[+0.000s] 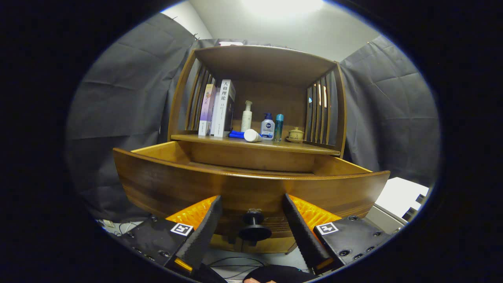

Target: Pull open the drawer, take out the items inside it, and place them on the countertop above the cabinet.

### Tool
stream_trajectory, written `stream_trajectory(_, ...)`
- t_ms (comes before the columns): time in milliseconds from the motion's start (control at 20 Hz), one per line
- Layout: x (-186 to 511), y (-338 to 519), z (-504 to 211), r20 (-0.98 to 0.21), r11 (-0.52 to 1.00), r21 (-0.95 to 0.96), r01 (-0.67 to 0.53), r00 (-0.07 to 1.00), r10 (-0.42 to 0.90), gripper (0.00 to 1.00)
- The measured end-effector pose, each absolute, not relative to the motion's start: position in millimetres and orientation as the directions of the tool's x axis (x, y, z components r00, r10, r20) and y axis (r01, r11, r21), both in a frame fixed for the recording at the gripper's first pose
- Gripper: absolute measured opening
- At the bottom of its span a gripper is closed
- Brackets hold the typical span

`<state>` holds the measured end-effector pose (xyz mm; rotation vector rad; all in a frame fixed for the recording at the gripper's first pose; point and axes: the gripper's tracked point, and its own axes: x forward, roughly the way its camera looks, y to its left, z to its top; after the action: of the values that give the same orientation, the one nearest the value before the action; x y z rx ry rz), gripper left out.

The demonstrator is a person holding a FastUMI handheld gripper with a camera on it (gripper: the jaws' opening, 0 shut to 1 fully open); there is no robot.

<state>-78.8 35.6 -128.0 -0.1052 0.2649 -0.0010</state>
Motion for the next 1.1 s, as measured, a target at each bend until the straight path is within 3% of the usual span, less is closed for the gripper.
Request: stream_trajectory(1100,65,45,-142,-0.291,0.999,-0.012,0.045,0.956,-0.046,0.96)
